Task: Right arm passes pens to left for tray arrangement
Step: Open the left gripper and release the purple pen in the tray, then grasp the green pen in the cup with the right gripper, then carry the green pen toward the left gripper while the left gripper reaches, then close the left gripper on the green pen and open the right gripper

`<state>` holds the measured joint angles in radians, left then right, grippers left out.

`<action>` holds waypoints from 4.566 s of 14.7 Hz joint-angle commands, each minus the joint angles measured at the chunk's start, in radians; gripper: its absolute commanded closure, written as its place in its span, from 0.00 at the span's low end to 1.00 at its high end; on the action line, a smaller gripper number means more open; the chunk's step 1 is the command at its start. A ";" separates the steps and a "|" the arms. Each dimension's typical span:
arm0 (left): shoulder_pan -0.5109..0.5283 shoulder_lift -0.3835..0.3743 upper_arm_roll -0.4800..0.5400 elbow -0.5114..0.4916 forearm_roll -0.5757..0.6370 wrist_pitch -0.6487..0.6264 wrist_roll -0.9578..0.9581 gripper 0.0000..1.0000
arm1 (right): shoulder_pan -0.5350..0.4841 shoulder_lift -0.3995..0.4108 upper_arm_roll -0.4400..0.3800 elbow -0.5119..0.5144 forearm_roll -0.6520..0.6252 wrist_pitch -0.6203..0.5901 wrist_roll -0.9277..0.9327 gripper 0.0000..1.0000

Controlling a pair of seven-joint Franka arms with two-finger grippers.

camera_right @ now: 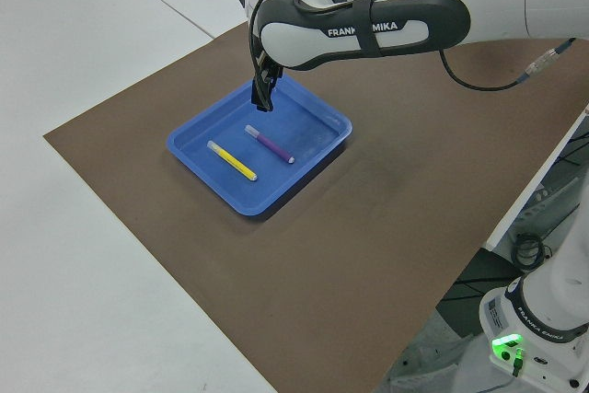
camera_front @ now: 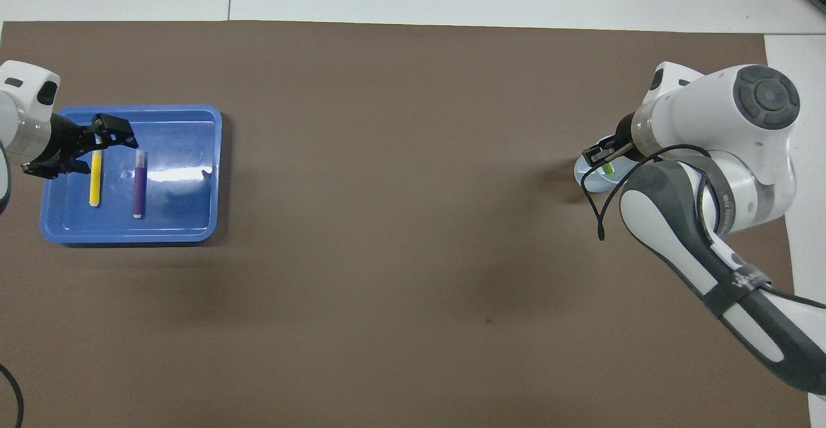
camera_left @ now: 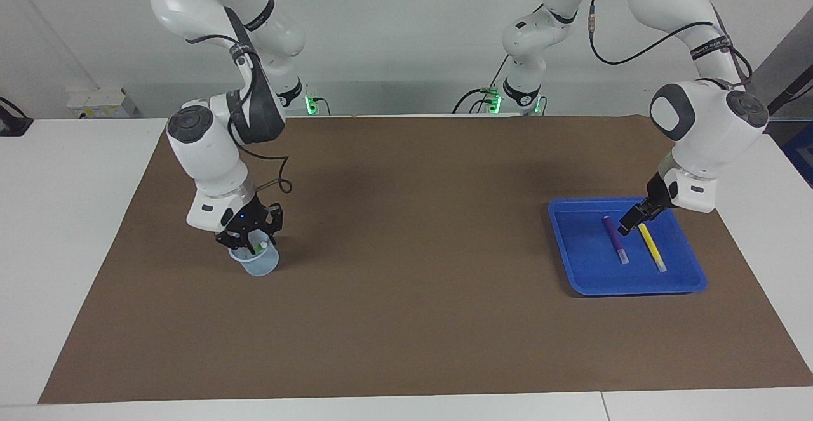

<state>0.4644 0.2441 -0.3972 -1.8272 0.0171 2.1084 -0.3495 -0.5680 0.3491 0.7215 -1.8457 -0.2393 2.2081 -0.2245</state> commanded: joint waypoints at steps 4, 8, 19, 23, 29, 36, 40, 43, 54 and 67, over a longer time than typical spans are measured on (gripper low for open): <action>-0.010 -0.023 0.001 -0.001 -0.083 -0.044 -0.049 0.00 | -0.007 -0.009 0.006 -0.018 0.023 0.012 0.005 0.65; -0.010 -0.029 -0.011 -0.001 -0.089 -0.065 -0.094 0.00 | -0.009 -0.009 0.006 -0.018 0.023 0.018 0.001 0.76; -0.010 -0.060 -0.011 -0.001 -0.198 -0.113 -0.135 0.00 | -0.013 -0.009 0.006 -0.007 0.021 0.007 -0.051 1.00; -0.012 -0.065 -0.028 -0.001 -0.201 -0.120 -0.192 0.00 | -0.021 -0.028 0.006 0.051 0.021 -0.097 -0.110 1.00; -0.010 -0.077 -0.026 -0.001 -0.269 -0.149 -0.221 0.00 | -0.009 -0.145 0.056 0.157 0.021 -0.249 -0.136 1.00; -0.004 -0.112 -0.026 -0.006 -0.642 -0.260 -0.553 0.00 | 0.014 -0.151 0.118 0.243 0.116 -0.252 0.006 1.00; -0.012 -0.114 -0.046 -0.007 -0.844 -0.283 -0.791 0.00 | 0.097 -0.148 0.119 0.244 0.195 -0.191 0.250 1.00; -0.010 -0.112 -0.098 -0.009 -0.910 -0.269 -0.904 0.00 | 0.170 -0.141 0.119 0.243 0.230 -0.125 0.440 1.00; -0.179 -0.104 -0.163 -0.024 -0.983 -0.067 -1.181 0.00 | 0.361 -0.053 0.118 0.229 0.307 0.169 0.962 1.00; -0.273 -0.108 -0.163 -0.061 -0.979 0.091 -1.238 0.46 | 0.431 -0.035 0.115 0.217 0.308 0.272 1.108 1.00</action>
<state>0.2009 0.1542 -0.5700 -1.8684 -0.9457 2.1907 -1.5853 -0.1396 0.3084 0.8331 -1.6223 0.0469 2.4551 0.8686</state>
